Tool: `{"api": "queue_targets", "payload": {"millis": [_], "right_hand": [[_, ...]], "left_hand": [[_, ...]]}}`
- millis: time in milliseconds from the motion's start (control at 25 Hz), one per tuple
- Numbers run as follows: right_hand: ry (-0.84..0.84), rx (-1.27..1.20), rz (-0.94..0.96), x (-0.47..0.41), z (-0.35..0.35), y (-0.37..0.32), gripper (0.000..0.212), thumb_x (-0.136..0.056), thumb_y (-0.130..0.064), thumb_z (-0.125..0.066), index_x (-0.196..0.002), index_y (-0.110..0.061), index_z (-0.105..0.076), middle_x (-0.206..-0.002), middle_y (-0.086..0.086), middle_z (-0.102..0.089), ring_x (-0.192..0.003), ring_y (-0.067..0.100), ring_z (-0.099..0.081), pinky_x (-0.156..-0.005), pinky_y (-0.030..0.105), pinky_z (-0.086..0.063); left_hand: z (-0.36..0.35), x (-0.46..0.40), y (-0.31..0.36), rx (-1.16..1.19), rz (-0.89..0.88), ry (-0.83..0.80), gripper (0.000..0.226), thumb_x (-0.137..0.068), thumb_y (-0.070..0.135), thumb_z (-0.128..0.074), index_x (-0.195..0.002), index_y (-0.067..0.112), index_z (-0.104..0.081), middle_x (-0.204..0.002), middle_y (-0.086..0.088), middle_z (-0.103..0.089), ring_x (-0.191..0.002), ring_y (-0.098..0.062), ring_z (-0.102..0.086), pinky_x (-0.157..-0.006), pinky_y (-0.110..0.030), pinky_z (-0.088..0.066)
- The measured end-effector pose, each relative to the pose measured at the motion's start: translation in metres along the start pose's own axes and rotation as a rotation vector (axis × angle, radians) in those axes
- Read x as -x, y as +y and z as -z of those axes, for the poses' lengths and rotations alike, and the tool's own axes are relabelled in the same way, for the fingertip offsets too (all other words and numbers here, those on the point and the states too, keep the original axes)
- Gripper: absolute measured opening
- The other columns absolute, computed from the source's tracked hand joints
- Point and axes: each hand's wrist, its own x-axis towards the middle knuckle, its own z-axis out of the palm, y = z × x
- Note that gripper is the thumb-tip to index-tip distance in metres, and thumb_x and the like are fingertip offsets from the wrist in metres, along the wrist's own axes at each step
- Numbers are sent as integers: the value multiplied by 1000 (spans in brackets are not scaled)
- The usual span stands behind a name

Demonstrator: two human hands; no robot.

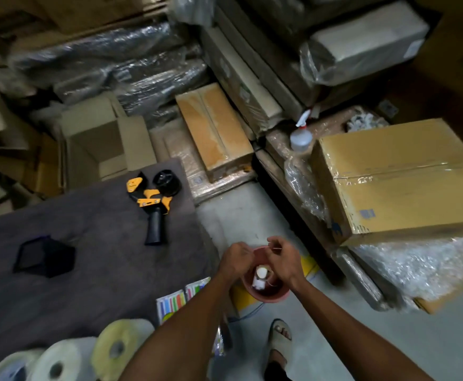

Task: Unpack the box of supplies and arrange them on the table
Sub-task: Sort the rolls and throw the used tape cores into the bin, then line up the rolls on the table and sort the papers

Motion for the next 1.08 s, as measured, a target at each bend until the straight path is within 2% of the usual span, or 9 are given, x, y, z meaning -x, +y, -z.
{"api": "queue_targets", "payload": {"millis": [120,240,400,480,560,640,800,920,1080], "right_hand": [[4,-33,22,23,2,-31,27,-84,-15,-68,-111,-21,-70,-97,-2,-72,-93,16,-67,-86,28,-51],[29,-73,52,48,-5,-56,27,-84,-14,-68,-110,-18,-70,-93,1,-73,-89,17,-68,-86,32,-53],[31,-99,109,87,-31,-94,25,-83,-8,-66,-106,-16,-71,-86,5,-73,-81,19,-68,-79,27,-50],[6,-82,151,106,-54,-110,24,-82,-9,-69,-104,-18,-71,-86,3,-73,-83,18,-68,-82,27,-51],[-26,-65,214,120,-80,-121,21,-82,-14,-70,-102,-20,-71,-88,-2,-74,-86,16,-70,-85,31,-55],[-64,-55,296,137,-110,-139,23,-82,-14,-71,-105,-16,-72,-90,-2,-74,-87,17,-70,-84,34,-56],[-171,-72,352,177,-165,-178,18,-85,-3,-67,-102,-10,-69,-86,8,-70,-78,17,-60,-66,15,-46],[-252,-102,398,203,-210,-199,17,-81,-6,-64,-94,-16,-68,-80,2,-68,-74,19,-60,-67,23,-48],[-363,-89,440,244,-256,-219,24,-87,7,-57,-105,-7,-65,-79,4,-56,-65,5,-49,-56,9,-39]], "left_hand": [[35,32,-2,84,-63,69,9,-69,27,-58,-71,25,-67,-62,5,-63,-72,-21,-68,-65,-18,-46],[67,60,-6,195,-91,123,11,-80,11,-62,-84,20,-68,-56,6,-56,-47,-4,-51,-48,-14,-40],[106,95,-26,354,-191,221,15,-73,16,-61,-85,18,-70,-70,-6,-66,-59,-9,-58,-60,-21,-46],[126,116,-50,374,-217,246,12,-77,12,-64,-85,18,-69,-68,-2,-65,-54,0,-56,-57,-16,-45],[148,135,-75,384,-252,304,10,-71,21,-64,-77,26,-70,-65,4,-64,-56,-2,-56,-59,-18,-44],[179,159,-105,396,-224,369,7,-74,23,-66,-74,30,-69,-66,7,-65,-59,-4,-55,-61,-19,-45],[227,201,-171,418,-155,477,8,-71,29,-64,-72,34,-69,-74,6,-71,-69,-9,-62,-69,-22,-50],[252,231,-225,431,-55,578,13,-72,30,-64,-74,40,-71,-76,9,-72,-75,-18,-69,-71,-26,-56],[273,267,-288,463,30,663,14,-72,29,-63,-80,38,-72,-79,8,-74,-81,-17,-70,-79,-32,-59]]}}
